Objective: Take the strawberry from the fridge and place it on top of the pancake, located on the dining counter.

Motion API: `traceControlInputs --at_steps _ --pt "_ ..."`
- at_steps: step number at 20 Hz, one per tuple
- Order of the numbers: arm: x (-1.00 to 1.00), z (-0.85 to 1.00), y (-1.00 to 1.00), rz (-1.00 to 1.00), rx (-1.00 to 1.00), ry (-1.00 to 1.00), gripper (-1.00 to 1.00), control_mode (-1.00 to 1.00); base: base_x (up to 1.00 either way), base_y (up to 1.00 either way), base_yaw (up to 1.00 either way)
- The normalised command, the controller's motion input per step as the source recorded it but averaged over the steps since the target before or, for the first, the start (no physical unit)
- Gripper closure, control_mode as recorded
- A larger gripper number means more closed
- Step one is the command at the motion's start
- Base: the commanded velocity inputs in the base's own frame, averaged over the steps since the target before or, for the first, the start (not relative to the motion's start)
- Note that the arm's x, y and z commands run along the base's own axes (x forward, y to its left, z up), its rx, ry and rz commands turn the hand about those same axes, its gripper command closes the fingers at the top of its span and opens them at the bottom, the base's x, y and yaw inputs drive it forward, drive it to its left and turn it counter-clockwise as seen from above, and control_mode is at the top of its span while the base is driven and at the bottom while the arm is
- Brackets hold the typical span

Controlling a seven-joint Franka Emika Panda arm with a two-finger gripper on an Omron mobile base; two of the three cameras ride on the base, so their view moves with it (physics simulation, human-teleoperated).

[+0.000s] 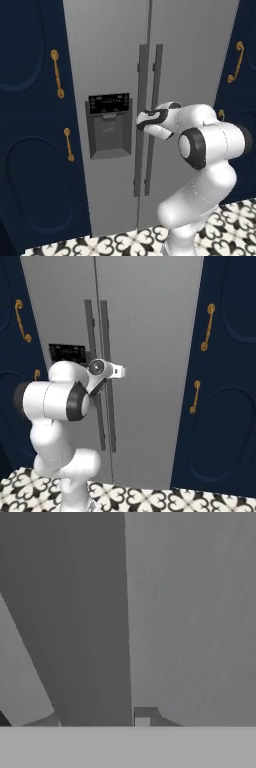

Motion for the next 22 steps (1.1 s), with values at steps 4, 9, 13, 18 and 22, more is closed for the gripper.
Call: traceControlInputs --at_steps 4,9,13,18,22 --pt "-0.76 -0.13 -1.00 0.00 0.21 -0.15 1.00 -1.00 0.00 0.00 0.00" --pt "-0.80 -0.07 -1.00 0.00 0.21 -0.14 1.00 -1.00 0.00 0.00 0.00" --pt "-0.78 -0.12 -1.00 0.00 0.20 -0.14 1.00 -1.00 0.00 0.00 0.00" --pt "-0.75 -0.11 -1.00 0.00 0.18 -0.11 1.00 -1.00 0.00 0.00 0.00" --pt "-0.74 -0.02 -1.00 -0.02 0.15 -0.03 1.00 -1.00 0.00 0.00 0.00"
